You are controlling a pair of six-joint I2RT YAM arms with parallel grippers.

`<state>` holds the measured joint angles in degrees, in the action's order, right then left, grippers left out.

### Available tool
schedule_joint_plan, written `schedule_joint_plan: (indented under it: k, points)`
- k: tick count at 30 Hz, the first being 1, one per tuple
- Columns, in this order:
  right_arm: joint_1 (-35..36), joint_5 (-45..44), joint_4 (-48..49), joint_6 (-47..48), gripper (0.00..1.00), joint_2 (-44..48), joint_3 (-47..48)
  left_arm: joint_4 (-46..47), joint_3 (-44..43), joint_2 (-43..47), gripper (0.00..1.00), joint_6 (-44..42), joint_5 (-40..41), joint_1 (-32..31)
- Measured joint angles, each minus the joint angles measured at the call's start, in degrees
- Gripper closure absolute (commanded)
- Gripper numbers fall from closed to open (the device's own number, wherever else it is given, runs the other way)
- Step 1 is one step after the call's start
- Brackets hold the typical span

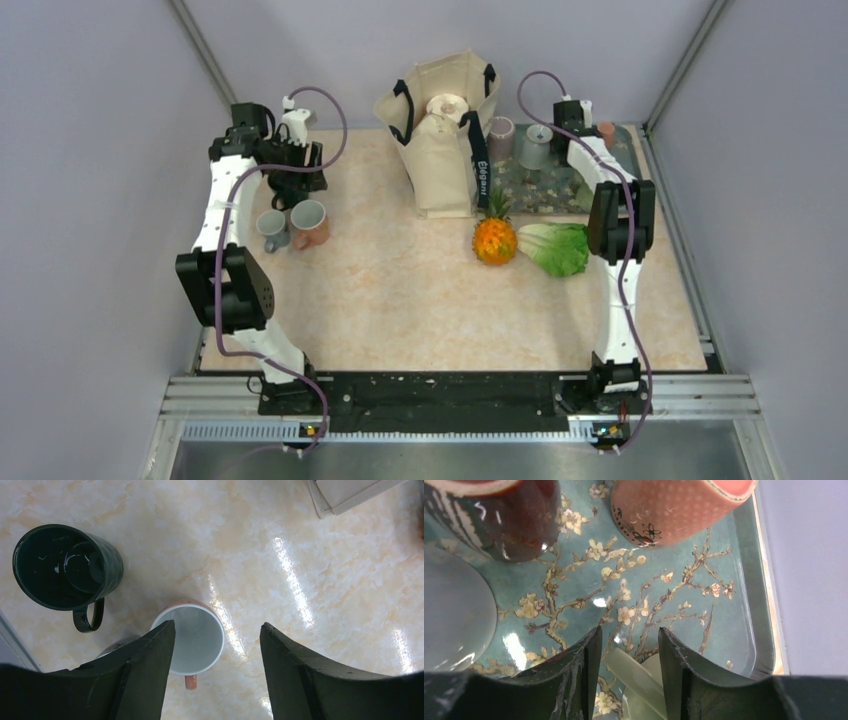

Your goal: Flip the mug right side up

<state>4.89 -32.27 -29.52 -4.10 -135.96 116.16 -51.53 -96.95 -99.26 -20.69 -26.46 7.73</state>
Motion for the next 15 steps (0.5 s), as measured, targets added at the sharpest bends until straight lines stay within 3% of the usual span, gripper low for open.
schedule_joint_plan:
  k: [7,15]
  points:
    - [0.7,2.8,-0.8,5.7,0.58,0.6,-1.4,0.0,0.0,0.0,0.32,0.0,-0.3,0.0]
    - [4.1,6.2,-1.4,9.7,0.56,8.5,-14.8,0.0,0.0,0.0,0.32,-0.4,-0.1,0.0]
